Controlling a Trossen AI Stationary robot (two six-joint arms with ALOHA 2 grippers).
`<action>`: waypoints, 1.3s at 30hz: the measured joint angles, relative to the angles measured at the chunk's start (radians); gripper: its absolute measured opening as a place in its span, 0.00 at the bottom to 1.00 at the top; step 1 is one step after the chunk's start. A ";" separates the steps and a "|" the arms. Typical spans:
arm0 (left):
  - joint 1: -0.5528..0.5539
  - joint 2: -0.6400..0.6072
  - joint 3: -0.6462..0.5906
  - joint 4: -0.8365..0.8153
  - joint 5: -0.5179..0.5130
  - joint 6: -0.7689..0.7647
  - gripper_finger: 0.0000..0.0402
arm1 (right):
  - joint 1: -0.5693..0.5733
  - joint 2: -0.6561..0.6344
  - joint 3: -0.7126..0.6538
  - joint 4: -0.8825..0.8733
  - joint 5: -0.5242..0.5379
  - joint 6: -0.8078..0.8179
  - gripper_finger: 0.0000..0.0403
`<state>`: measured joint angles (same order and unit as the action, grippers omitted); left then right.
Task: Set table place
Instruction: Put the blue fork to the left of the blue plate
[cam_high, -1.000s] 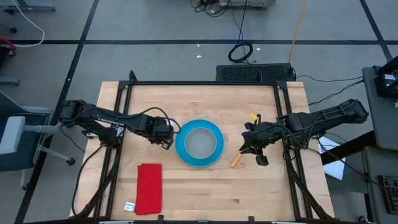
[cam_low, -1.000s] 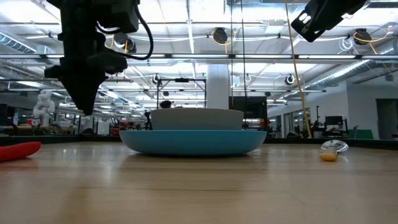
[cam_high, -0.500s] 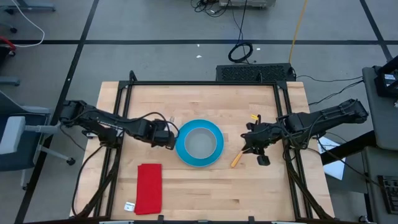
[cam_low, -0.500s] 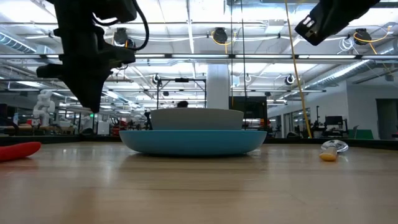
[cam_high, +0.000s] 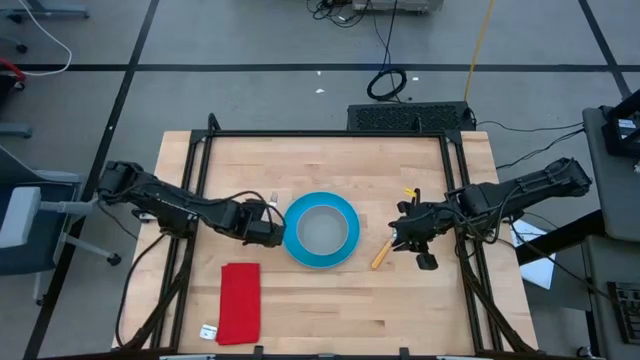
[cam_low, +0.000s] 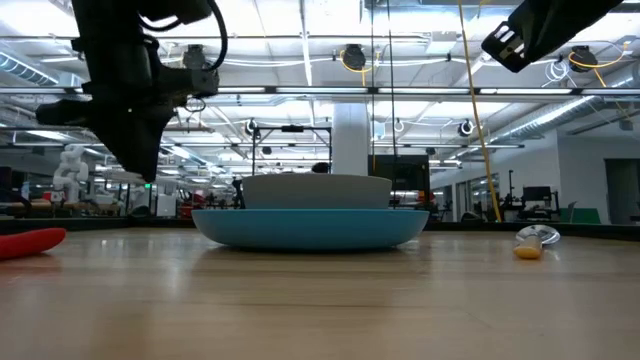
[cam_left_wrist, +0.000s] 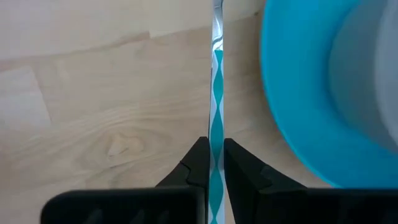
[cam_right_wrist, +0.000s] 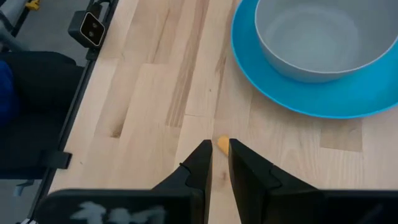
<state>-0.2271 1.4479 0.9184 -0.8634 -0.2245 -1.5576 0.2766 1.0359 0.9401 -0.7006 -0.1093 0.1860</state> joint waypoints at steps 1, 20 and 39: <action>-0.001 0.008 0.000 -0.001 0.003 -0.002 0.07 | 0.001 0.000 0.000 0.000 0.000 0.000 0.11; -0.003 0.071 0.000 0.056 0.022 -0.122 0.08 | 0.000 0.000 0.000 0.000 0.000 -0.038 0.11; -0.009 0.198 0.000 0.120 0.052 -0.180 0.08 | 0.000 0.000 0.000 -0.004 -0.001 -0.060 0.11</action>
<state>-0.2359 1.6457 0.9183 -0.7435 -0.1722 -1.7372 0.2768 1.0363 0.9405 -0.7051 -0.1101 0.1261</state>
